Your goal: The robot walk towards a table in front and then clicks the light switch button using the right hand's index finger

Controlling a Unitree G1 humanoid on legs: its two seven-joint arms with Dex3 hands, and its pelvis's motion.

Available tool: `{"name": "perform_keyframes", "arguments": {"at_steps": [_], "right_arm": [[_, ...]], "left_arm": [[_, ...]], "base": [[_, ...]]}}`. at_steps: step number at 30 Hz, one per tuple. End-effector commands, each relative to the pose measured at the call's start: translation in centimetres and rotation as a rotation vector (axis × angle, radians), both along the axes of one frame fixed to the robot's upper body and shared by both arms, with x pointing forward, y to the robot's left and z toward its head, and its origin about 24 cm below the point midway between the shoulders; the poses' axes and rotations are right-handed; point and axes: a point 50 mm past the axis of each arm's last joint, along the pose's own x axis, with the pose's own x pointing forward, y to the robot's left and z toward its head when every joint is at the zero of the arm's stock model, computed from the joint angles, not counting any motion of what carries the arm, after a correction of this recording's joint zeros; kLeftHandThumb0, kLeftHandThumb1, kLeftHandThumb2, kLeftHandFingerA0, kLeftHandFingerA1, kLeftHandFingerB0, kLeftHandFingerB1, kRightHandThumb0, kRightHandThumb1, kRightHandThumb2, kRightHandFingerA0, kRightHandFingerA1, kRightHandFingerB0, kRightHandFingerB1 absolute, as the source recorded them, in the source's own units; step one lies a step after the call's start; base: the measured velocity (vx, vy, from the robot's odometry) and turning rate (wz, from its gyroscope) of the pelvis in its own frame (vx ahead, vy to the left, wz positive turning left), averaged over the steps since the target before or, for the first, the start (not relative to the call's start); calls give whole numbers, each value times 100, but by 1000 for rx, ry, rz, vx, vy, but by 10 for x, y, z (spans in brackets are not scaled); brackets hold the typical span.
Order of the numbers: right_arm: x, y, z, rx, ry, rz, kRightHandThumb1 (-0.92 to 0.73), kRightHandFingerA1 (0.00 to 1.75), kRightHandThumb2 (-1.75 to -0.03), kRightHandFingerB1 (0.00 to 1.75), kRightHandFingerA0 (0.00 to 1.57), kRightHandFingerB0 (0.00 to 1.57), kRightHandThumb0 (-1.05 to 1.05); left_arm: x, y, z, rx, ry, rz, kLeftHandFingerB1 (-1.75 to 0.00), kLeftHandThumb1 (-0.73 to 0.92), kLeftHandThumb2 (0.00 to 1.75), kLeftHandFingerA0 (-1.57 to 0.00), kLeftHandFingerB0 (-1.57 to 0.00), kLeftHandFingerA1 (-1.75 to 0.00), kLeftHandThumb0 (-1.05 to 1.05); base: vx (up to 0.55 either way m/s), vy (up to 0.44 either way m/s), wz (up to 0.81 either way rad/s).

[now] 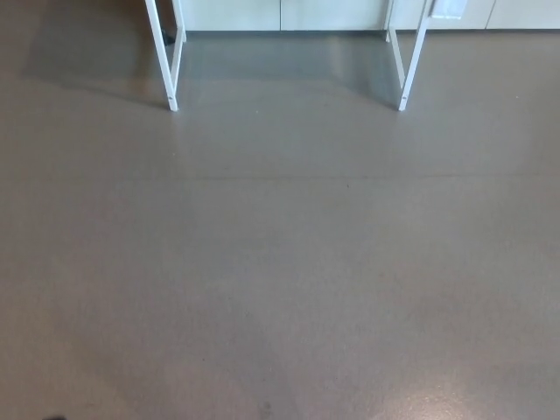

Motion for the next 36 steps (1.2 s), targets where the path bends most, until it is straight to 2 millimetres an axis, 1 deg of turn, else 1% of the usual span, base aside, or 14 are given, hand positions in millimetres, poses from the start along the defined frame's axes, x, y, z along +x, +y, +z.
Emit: {"name": "perform_keyframes", "arguments": {"at_steps": [1, 3, 9, 10, 17, 21, 22, 26, 27, 29, 33, 34, 35, 36], "right_arm": [[-6, -3, 1, 8, -13, -10, -59, 58, -97, 51, 30, 17, -10], [-9, -3, -1, 4, -9, -14, -60, 58, -97, 51, 31, 17, -8], [-7, -3, -2, -8, -16, 0, -59, 59, -96, 51, 32, 18, -8], [-6, -2, 1, -8, -20, 4, -60, 58, -97, 51, 30, 17, -8], [-4, -3, 0, -19, -23, 18, -58, 59, -96, 52, 31, 19, -10], [1, -1, 1, -40, -25, 33, -59, 59, -96, 51, 32, 19, -8], [1, -1, 1, -38, -24, 31, -59, 59, -96, 52, 31, 19, -8], [-2, -6, -1, -20, -22, 0, -61, 59, -97, 53, 33, 20, -6], [-4, -6, -1, -25, -23, 5, -60, 59, -97, 53, 33, 21, -4], [-8, -7, -1, -32, -18, 16, -61, 59, -97, 53, 33, 21, -3], [-16, -5, -3, -17, 0, 37, -60, 61, -97, 54, 33, 20, -7], [-15, -4, -2, -13, 0, 32, -58, 62, -97, 54, 34, 21, -10], [-16, -4, -2, -18, 6, 30, -58, 62, -97, 54, 34, 21, -9], [-16, -3, -2, -14, 5, 29, -58, 62, -97, 54, 34, 21, -7]], "left_arm": [[-5, 4, -1, -16, -20, -8, -64, 29, 91, -37, -29, -78, -56], [-7, 5, -2, -9, -13, -14, -62, 35, 80, -34, -28, -92, -55], [-7, 4, -1, -3, -25, -28, -61, 36, 79, -32, -26, -88, -57], [-6, 4, -3, 6, -16, -10, -62, 30, 92, -45, -27, -80, -56], [-3, 4, -2, 17, -21, -15, -61, 37, 79, -37, -28, -92, -54], [1, 5, -2, 22, -31, -23, -64, 31, 94, -45, -30, -82, -55], [1, 5, -2, 19, -36, -27, -64, 36, 84, -36, -30, -96, -54], [3, 1, -5, 13, -24, -34, -61, 40, 78, -35, -29, -91, -56], [2, 1, -6, 12, -22, -39, -63, 33, 93, -39, -28, -78, -57], [-2, 1, -7, 22, -12, -46, -62, 40, 79, -37, -31, -91, -57], [-9, 1, -9, 23, 2, -55, -63, 33, 92, -44, -29, -80, -61], [-9, 2, -10, 24, 0, -63, -63, 45, 68, -38, -31, -89, -65], [-11, 3, -10, 21, -1, -59, -65, 33, 90, -43, -32, -81, -66], [-11, 4, -10, 17, -2, -52, -64, 42, 69, -39, -33, -90, -64]], "base": [[92, 23, 7], [-87, -41, -7], [-21, 25, 5], [48, 118, -7], [143, 334, -26], [175, 113, 2], [144, -1, 3], [185, -68, 12], [213, -144, 18], [127, -190, 18], [289, -319, 36], [158, -147, 2], [180, -90, 0], [211, -80, 1]]}}
